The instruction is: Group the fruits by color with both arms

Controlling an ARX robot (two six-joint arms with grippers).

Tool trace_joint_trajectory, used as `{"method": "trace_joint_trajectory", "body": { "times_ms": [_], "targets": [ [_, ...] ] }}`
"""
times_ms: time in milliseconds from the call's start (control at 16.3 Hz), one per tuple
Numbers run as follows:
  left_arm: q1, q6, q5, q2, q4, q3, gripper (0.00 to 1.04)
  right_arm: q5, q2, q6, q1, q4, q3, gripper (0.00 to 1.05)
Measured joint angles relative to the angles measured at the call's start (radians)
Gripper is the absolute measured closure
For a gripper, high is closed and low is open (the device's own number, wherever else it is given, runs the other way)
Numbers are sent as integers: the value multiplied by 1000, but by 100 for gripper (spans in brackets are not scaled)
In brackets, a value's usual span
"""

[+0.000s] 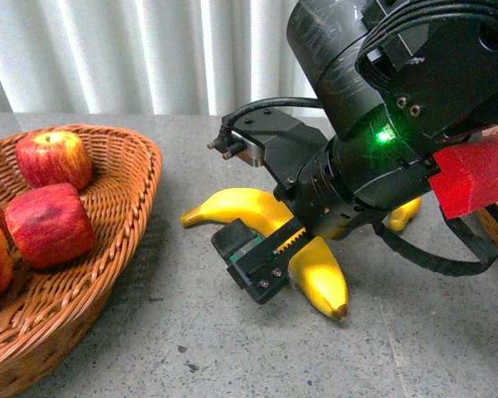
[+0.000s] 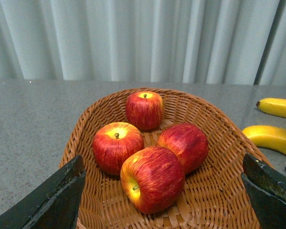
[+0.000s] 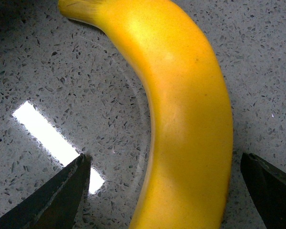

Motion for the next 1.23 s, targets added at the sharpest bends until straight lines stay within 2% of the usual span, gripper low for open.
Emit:
{"method": "trace_joint_trajectory", "body": {
  "times_ms": [61, 123, 307, 430, 737, 921, 1228],
  "targets": [
    [0, 0, 0, 0, 0, 0, 7, 4, 0, 0, 5, -2, 0, 9],
    [0, 0, 0, 0, 0, 0, 7, 3, 0, -2, 12, -3, -1, 18],
    [0, 0, 0, 0, 0, 0, 7, 0, 0, -7, 26, -7, -4, 54],
    [0, 0, 0, 0, 0, 0, 7, -8, 0, -6, 24, -5, -4, 70],
    [0, 0, 0, 0, 0, 0, 7, -105, -32, 77, -78, 22, 58, 71],
    [0, 0, 0, 0, 0, 0, 7, -223, -148, 164, -210, 97, 106, 71],
    [0, 0, 0, 0, 0, 0, 7, -339, -243, 185, -444, 167, 37, 71]
  ]
}}
